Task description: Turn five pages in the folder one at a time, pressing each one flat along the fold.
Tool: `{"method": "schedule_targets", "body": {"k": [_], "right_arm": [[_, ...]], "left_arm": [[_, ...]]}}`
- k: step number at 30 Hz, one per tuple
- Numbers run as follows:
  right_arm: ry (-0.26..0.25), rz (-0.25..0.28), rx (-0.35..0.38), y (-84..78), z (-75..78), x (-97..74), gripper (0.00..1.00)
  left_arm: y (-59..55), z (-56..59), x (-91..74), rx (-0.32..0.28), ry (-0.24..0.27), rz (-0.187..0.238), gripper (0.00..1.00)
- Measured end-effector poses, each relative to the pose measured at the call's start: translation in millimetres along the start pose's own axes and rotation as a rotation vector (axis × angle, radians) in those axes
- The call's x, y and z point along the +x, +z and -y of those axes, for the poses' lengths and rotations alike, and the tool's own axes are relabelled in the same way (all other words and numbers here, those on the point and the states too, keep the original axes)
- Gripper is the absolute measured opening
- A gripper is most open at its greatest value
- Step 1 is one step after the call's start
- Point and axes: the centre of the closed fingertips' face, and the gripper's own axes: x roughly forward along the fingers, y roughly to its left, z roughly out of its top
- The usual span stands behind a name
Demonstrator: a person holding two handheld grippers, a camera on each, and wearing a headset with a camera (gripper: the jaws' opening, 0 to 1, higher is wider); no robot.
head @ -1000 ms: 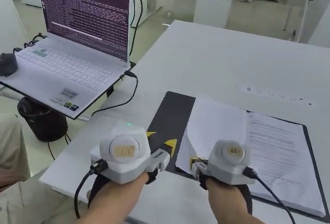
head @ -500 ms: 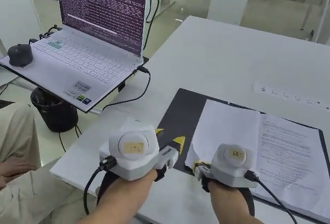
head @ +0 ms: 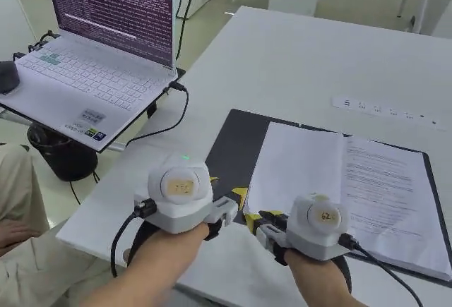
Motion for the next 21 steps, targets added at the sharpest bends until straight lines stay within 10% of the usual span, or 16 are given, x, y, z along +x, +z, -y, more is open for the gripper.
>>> {"method": "schedule_targets", "body": {"k": [10,21], "right_arm": [[-0.087,0.068,-0.005,7.5,70.4,-38.0,0.14],[-0.152,0.12,0.069,25.3,133.2,-50.1,0.08]], "left_arm": [[-33.5,36.4,57.9,0.181,-0.082,-0.084,0.24],[-67.7,26.2,72.9,0.182,-0.005,-0.148,0.22]]}}
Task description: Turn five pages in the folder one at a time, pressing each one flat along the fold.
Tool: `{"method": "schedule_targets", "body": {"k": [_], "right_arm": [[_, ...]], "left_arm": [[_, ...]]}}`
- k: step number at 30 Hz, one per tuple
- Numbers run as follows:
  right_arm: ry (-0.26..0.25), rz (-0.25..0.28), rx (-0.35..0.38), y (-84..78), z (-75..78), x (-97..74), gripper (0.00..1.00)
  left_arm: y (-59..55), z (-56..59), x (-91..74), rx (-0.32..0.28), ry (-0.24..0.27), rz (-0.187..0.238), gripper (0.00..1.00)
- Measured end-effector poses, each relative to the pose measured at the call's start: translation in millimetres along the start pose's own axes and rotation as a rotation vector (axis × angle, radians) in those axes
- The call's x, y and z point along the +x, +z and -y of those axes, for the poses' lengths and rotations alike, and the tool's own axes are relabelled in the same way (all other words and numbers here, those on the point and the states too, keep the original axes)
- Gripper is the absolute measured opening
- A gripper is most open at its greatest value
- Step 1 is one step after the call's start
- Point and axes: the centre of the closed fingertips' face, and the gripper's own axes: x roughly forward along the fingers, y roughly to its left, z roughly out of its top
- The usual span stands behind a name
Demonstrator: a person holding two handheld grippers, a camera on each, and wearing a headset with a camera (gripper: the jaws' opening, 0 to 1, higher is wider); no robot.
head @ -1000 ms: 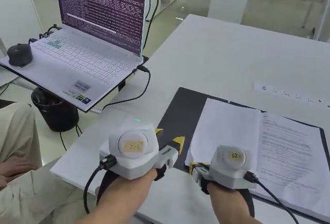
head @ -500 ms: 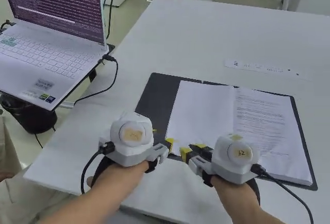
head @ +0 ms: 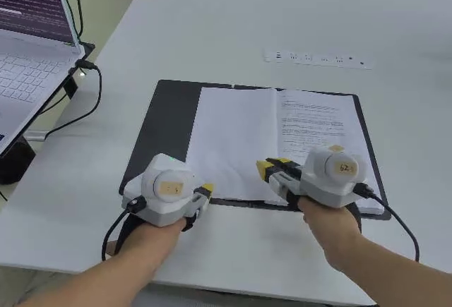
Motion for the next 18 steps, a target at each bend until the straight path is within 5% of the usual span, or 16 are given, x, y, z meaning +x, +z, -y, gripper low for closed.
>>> {"method": "schedule_targets", "body": {"k": [1,2,4,18], "right_arm": [[-0.001,0.001,0.002,1.3,3.3,1.0,0.08],[0.001,0.007,0.01,3.9,6.4,2.9,0.09],[0.006,0.008,0.014,5.7,9.2,6.9,0.09],[0.017,-0.012,-0.018,13.4,39.3,39.3,0.0]], "left_arm": [[-4.1,0.2,-0.3,-0.003,0.003,-0.003,0.23],[3.2,0.3,-0.8,0.035,0.005,0.048,0.23],[-3.8,2.0,-1.2,0.023,0.011,0.026,0.24],[-2.8,-1.7,0.6,0.013,0.034,0.063,0.24]]}}
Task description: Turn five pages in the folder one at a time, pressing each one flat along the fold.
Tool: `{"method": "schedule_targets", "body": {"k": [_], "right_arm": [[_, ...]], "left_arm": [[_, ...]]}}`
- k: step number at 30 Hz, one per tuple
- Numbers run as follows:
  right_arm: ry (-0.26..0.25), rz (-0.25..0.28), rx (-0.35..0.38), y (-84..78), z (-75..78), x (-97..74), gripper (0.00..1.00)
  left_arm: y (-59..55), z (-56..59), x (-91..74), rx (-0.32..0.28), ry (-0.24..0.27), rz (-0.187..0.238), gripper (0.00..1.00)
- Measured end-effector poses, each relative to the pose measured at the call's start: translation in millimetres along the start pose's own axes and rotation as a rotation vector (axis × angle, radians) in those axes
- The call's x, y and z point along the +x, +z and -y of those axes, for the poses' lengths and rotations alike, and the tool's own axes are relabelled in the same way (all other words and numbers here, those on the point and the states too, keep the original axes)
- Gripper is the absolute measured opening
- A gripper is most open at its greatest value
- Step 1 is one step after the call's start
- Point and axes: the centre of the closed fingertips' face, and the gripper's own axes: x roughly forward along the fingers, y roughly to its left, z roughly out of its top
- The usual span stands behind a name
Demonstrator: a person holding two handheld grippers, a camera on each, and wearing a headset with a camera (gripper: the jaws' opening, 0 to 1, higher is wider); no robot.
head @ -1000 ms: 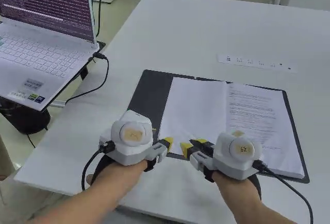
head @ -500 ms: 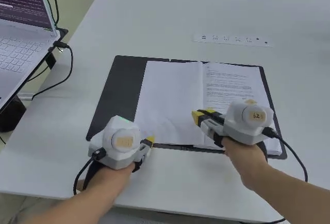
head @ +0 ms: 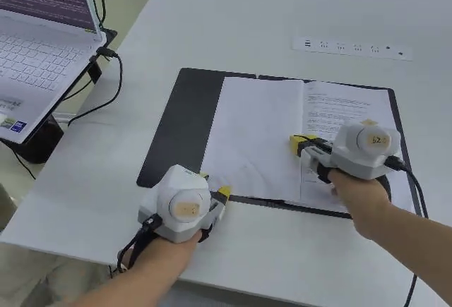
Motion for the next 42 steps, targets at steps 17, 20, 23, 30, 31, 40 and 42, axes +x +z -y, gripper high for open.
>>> {"method": "schedule_targets", "body": {"k": [17,20,23,30,31,40,42], "right_arm": [[-0.024,0.034,0.001,24.7,17.0,24.9,0.0],[-0.029,0.03,-0.008,28.6,21.4,30.0,0.0],[-0.032,0.029,-0.002,32.8,25.0,35.3,0.0],[-0.057,0.023,-0.01,40.7,40.6,49.3,0.0],[-0.06,0.023,-0.01,41.8,42.9,50.8,0.0],[-0.081,0.015,-0.014,55.6,71.3,77.6,0.0],[-0.086,0.015,-0.017,57.7,78.3,85.2,0.0]], "left_arm": [[-1.8,-0.9,1.8,-0.004,0.003,0.013,0.24],[-1.6,-0.8,1.5,-0.005,0.005,0.015,0.24],[-1.8,-0.9,1.7,-0.005,0.005,0.022,0.24],[-1.6,-0.8,1.3,-0.011,0.01,0.028,0.24],[-1.5,-0.8,1.2,-0.012,0.01,0.029,0.24],[-1.2,-0.9,0.7,-0.018,0.012,0.036,0.24],[-1.1,-1.0,0.6,-0.02,0.012,0.037,0.24]]}}
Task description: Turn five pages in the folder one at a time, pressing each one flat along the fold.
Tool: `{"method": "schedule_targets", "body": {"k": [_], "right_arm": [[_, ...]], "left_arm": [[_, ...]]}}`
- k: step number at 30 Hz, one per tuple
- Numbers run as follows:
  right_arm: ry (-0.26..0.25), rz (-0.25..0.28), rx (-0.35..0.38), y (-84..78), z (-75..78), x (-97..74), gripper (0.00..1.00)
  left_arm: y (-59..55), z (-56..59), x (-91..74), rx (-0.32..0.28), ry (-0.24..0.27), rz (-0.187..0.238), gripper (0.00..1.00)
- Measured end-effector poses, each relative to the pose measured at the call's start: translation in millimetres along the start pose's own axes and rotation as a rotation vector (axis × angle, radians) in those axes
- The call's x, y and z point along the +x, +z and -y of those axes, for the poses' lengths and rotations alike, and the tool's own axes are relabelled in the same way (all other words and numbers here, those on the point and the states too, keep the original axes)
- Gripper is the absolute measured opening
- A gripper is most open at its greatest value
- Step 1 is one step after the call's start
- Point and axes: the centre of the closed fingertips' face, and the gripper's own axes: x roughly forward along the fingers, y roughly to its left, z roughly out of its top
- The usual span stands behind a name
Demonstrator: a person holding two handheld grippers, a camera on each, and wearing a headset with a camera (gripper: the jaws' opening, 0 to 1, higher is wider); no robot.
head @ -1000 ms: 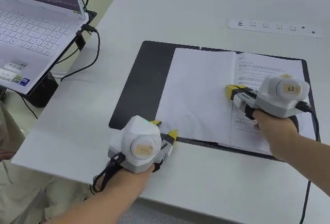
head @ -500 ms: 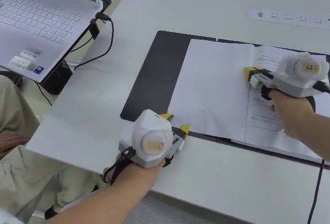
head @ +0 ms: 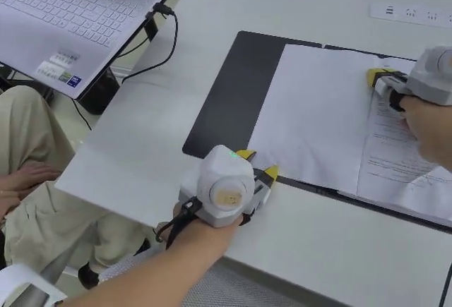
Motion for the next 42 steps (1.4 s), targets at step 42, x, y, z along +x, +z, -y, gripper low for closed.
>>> {"method": "schedule_targets", "body": {"k": [42], "right_arm": [[0.05,-0.04,-0.017,-21.8,-20.7,-21.1,0.0]], "left_arm": [[0.0,0.4,-0.5,-0.012,-0.005,0.0,0.24]]}}
